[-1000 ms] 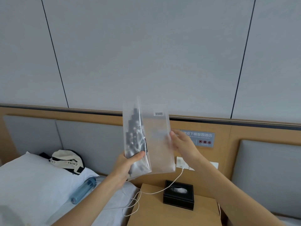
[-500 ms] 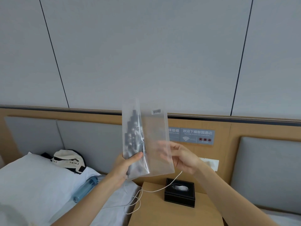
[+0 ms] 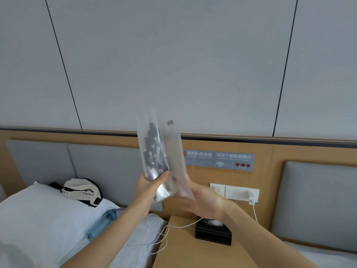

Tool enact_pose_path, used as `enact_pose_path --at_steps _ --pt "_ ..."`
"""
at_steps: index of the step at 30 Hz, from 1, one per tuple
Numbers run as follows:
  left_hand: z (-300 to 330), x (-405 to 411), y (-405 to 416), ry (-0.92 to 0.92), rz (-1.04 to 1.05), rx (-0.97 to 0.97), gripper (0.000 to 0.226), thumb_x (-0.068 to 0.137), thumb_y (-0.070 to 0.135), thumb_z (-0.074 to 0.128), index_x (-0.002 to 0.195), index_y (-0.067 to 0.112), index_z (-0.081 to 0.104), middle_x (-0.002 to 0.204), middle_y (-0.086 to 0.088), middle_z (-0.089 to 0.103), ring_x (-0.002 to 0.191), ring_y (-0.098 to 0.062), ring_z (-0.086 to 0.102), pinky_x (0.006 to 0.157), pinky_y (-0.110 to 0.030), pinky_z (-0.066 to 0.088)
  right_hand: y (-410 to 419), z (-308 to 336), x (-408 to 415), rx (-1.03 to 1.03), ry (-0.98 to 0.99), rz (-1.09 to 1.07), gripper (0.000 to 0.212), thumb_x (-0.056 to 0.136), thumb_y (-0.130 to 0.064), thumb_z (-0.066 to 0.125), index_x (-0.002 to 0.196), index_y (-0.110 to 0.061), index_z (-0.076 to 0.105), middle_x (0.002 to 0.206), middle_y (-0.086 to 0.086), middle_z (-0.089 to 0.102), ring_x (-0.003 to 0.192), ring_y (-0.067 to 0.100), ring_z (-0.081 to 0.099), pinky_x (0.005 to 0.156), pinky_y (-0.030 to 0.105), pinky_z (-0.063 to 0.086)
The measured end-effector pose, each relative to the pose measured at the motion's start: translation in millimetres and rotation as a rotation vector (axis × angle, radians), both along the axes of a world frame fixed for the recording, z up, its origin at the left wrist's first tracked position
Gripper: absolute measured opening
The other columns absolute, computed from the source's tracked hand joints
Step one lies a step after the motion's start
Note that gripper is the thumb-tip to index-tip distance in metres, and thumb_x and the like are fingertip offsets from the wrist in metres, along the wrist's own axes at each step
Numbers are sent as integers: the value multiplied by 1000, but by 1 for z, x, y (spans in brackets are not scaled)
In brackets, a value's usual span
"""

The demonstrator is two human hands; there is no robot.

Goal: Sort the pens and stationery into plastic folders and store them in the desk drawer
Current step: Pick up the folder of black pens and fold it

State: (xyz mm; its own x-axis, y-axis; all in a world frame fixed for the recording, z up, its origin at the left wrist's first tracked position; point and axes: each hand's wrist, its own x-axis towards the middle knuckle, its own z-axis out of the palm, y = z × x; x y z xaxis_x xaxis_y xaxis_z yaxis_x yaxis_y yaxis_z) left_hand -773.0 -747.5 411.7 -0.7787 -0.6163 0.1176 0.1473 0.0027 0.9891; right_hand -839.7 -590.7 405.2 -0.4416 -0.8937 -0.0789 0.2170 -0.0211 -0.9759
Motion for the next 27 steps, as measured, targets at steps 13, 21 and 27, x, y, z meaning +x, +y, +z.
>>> enact_pose_path --at_steps 13,21,27 --pt "6 -5 24 80 47 -263 34 69 8 82 89 19 57 79 2 66 63 2 63 51 -11 47 -6 -6 -3 -158 221 -122 54 83 -37 66 125 -5 55 121 15 62 109 23 60 97 37 47" --pt "13 -1 34 264 -115 -283 59 57 56 69 102 20 56 93 -7 66 85 -14 68 66 -25 54 -5 -2 -2 -250 162 -94 54 84 -28 65 128 -1 50 119 15 61 108 26 61 89 33 51" --pt "13 5 24 118 -420 -40 72 79 76 39 126 22 51 113 -3 68 108 -18 64 77 -25 54 -3 2 -1 -263 160 -124 38 88 -22 58 121 -6 55 109 14 67 99 28 65 81 37 56"
